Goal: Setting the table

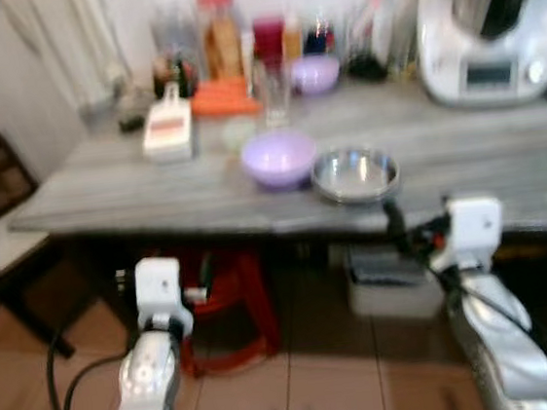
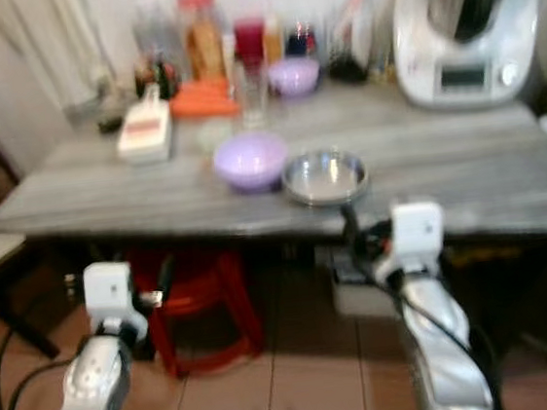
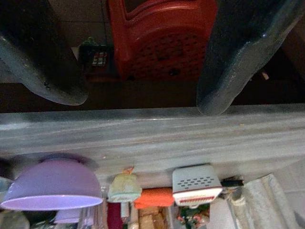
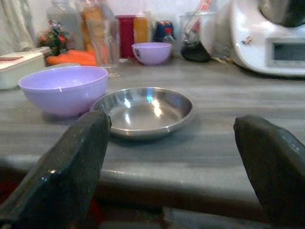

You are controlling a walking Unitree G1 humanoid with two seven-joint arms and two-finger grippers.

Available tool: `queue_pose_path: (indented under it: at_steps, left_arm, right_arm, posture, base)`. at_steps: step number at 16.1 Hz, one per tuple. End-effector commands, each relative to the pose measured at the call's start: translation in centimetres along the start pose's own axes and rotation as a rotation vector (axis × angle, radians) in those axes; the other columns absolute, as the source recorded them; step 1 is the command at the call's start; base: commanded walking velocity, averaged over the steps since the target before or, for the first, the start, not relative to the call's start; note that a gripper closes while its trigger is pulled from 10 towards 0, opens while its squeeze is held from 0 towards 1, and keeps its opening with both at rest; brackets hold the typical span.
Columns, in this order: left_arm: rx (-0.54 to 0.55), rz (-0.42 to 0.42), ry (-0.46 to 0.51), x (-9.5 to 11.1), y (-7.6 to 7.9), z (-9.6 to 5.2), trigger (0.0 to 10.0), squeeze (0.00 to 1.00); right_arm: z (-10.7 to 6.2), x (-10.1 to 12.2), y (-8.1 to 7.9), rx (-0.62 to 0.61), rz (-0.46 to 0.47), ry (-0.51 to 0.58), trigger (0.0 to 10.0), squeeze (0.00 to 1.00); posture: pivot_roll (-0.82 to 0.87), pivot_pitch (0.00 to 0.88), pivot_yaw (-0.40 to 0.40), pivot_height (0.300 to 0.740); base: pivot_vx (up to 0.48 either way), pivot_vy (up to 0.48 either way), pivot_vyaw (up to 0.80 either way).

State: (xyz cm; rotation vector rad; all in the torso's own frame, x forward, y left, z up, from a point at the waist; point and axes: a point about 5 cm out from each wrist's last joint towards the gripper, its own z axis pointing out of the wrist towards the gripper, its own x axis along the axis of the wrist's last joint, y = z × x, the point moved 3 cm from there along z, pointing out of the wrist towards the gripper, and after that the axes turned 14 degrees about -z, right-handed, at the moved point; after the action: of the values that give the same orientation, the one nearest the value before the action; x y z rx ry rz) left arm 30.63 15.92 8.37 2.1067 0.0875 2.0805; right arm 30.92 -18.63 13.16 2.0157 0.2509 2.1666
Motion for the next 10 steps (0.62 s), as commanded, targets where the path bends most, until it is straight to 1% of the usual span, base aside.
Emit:
queue_pose_path:
  at_steps: [1,10]
  left_arm:
    - [-0.010,0.012,0.018,0.56,0.05,0.21,10.0,0.00]
    - [-0.023,0.011,0.020,0.24,0.33,0.12,10.0,0.00]
  right_arm:
    - [0.14,0.20,-0.37,0.006,0.012,0.007,10.0,0.00]
    - [0.03,0.01,-0.20,0.006,0.010,0.002,10.0,0.00]
  posture:
    - [-0.05,0.000,0.053,0.740]
    - [-0.06,0.000,0.047,0.740]
  base:
    - [-0.330,0.000,0.00]
    - [-0.326,0.000,0.00]
